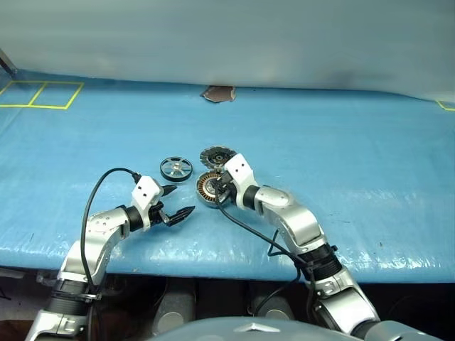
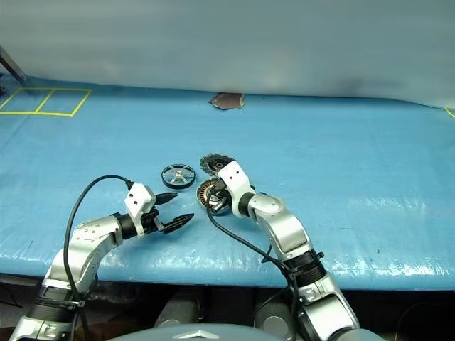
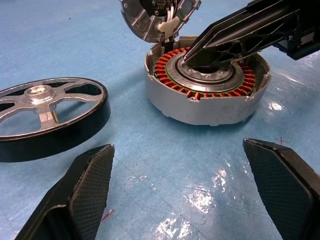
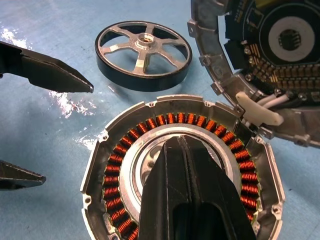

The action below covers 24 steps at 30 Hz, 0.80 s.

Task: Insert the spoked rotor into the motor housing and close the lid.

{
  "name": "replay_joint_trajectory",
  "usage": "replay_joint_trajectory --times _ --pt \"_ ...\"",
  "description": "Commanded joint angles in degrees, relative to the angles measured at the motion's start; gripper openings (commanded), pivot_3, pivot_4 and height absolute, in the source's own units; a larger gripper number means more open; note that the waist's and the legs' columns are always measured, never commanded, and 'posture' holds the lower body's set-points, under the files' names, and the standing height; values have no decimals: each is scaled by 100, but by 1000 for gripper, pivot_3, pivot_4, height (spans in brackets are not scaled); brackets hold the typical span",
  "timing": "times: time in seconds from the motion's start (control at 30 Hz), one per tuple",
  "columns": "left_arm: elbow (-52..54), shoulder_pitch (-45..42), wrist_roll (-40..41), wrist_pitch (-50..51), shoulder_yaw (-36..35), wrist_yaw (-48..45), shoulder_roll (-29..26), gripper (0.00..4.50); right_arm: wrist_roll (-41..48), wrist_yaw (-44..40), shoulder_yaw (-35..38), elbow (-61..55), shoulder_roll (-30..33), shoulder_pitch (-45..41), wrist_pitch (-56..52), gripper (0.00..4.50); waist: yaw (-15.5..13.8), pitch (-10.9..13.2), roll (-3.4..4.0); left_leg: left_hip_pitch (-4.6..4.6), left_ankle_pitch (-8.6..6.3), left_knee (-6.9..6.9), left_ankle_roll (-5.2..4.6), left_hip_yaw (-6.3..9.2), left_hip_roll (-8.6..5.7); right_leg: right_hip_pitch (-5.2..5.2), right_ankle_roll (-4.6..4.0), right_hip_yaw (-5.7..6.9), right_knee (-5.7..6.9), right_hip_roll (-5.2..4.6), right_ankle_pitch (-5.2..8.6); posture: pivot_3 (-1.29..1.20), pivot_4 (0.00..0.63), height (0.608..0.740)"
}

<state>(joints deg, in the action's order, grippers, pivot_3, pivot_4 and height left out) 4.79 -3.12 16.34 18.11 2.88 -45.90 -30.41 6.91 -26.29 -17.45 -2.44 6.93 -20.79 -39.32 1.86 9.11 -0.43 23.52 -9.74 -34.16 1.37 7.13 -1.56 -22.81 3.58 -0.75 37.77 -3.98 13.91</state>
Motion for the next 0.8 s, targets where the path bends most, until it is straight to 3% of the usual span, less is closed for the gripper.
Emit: replay_joint_trajectory --times 0.03,0.4,0.8 --pt "174 -18 29 -64 -77 11 0 4500 -113 192 14 391 68 325 -289 19 0 -3 -1 -2 0 0 0 0 0 -1 0 0 0 -1 0 0 150 740" --pt "145 -37 35 -82 -78 8 14 4500 -90 322 -69 335 23 510 -362 19 -5 -32 -7 -8 -2 1 3 1 2 -4 -2 2 -5 -10 2 0 150 740" --pt "133 -37 37 -94 -81 17 35 4500 393 76 173 -915 124 378 -554 19 -24 -19 -4 18 -3 12 4 -2 0 -9 -3 3 -8 -12 3 0 150 740"
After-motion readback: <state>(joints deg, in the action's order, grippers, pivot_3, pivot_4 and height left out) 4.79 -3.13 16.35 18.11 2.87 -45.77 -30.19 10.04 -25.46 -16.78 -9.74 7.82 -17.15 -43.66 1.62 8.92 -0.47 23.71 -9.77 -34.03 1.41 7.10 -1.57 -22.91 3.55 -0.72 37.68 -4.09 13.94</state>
